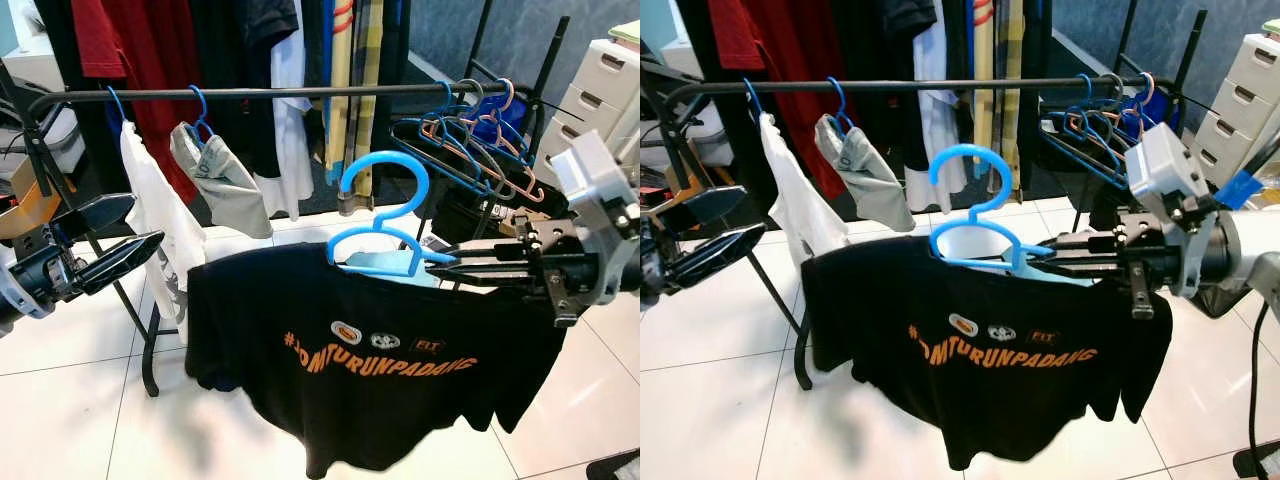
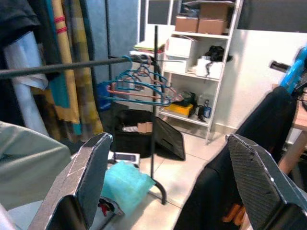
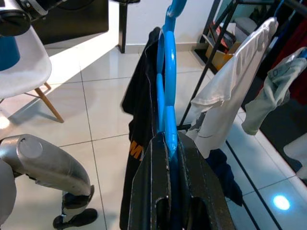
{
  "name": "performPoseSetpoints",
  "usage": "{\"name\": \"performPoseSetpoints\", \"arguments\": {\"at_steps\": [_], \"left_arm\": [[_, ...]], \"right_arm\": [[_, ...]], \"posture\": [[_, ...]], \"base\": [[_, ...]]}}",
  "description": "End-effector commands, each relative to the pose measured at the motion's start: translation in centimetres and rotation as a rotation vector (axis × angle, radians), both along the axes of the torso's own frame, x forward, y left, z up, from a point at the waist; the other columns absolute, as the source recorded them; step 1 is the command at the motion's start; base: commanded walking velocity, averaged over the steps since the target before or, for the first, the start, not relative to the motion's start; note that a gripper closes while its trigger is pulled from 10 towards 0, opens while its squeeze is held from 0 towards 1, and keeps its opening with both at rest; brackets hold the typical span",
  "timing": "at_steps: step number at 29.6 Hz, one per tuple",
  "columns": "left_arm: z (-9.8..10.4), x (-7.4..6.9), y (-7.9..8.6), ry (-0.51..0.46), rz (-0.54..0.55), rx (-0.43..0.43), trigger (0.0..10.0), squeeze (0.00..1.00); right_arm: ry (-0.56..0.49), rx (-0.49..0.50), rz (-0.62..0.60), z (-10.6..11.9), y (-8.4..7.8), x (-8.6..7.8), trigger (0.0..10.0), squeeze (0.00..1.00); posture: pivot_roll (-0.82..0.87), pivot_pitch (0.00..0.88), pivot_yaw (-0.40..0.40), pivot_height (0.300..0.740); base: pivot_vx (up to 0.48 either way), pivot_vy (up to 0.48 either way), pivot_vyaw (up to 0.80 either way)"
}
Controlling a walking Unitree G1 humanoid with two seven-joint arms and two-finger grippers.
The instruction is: Hang hanger
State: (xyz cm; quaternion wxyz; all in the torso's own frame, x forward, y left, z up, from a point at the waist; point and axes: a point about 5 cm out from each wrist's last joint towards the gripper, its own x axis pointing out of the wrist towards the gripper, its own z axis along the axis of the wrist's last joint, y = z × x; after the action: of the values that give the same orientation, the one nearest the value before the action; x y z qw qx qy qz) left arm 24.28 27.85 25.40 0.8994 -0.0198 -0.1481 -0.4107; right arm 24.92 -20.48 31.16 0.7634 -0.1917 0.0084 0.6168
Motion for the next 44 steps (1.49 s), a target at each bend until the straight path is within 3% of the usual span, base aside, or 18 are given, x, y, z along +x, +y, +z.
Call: {"name": "performPoseSetpoints", "arguments": {"at_steps": [1, 3, 4, 7, 11, 25, 26, 38, 39, 40, 41, 44], "left_arm": [[-0.8, -0.5, -0.9, 0.039, -0.077, 0.035, 10.0, 1.00], [-0.8, -0.5, -0.9, 0.039, -0.077, 0.035, 10.0, 1.00], [-2.0, -0.6, -1.9, 0.083, -0.119, 0.056, 10.0, 0.00], [-2.0, -0.6, -1.9, 0.083, -0.119, 0.056, 10.0, 0.00], [-4.1, -0.6, -3.7, 0.149, -0.174, 0.095, 10.0, 0.00], [-4.8, -0.7, -3.9, 0.175, -0.192, 0.078, 10.0, 0.00], [-4.8, -0.8, -3.9, 0.177, -0.198, 0.072, 0.4, 0.00], [-4.6, -0.3, -2.9, 0.171, -0.139, 0.071, 0.0, 0.00], [-4.8, 0.2, -1.6, 0.178, -0.059, 0.090, 0.0, 0.00], [-4.8, 0.2, -1.6, 0.178, -0.059, 0.090, 0.0, 0.00], [-4.9, 0.6, -0.8, 0.175, 0.004, 0.097, 1.1, 0.00], [-5.0, 1.0, -0.1, 0.173, 0.063, 0.102, 0.9, 0.00]], "right_arm": [[-0.022, 0.011, 0.011, 0.7, 0.2, -0.2, 0.0, 0.00], [-0.022, 0.011, 0.011, 0.7, 0.2, -0.2, 0.0, 0.00], [-0.036, 0.026, 0.016, 1.3, 0.2, -0.3, 0.0, 0.00], [-0.036, 0.026, 0.016, 1.3, 0.2, -0.3, 0.0, 0.00], [-0.056, 0.058, 0.041, 2.5, 0.3, -0.7, 0.0, 0.00], [-0.058, 0.112, 0.086, 3.3, 0.6, -0.9, 0.0, 0.00], [-0.058, 0.115, 0.088, 3.3, 0.7, -0.9, 0.0, 0.00], [-0.061, 0.105, 0.041, 3.3, 0.0, -0.7, 0.0, 0.00], [-0.073, 0.085, -0.006, 3.7, -1.0, -0.6, 0.0, 0.00], [-0.073, 0.085, -0.006, 3.7, -1.0, -0.6, 0.0, 0.00], [-0.074, 0.076, -0.026, 3.8, -1.5, -0.6, 0.0, 0.00], [-0.069, 0.058, -0.045, 3.7, -1.8, -0.6, 0.0, 0.00]], "posture": [[-0.11, 0.000, -0.001, 0.740], [-0.11, 0.000, -0.001, 0.740], [-0.11, 0.000, 0.001, 0.740], [-0.11, 0.000, 0.001, 0.740], [-0.12, 0.000, 0.001, 0.740], [-0.11, 0.000, -0.005, 0.740], [-0.11, 0.000, -0.004, 0.740], [-0.11, 0.000, -0.001, 0.740], [-0.12, 0.000, 0.003, 0.740], [-0.12, 0.000, 0.003, 0.740], [-0.12, 0.000, 0.003, 0.740], [-0.12, 0.000, 0.002, 0.740]], "base": [[0.000, 0.000, 0.00], [0.000, 0.000, 0.00], [0.000, 0.000, 0.00], [0.000, 0.000, 0.00], [0.000, 0.000, 0.00], [0.000, 0.000, 0.00], [0.000, 0.000, 0.00], [0.000, 0.000, 0.00], [0.000, 0.000, 0.00], [0.000, 0.000, 0.00], [0.000, 0.000, 0.00], [0.000, 0.000, 0.00]]}}
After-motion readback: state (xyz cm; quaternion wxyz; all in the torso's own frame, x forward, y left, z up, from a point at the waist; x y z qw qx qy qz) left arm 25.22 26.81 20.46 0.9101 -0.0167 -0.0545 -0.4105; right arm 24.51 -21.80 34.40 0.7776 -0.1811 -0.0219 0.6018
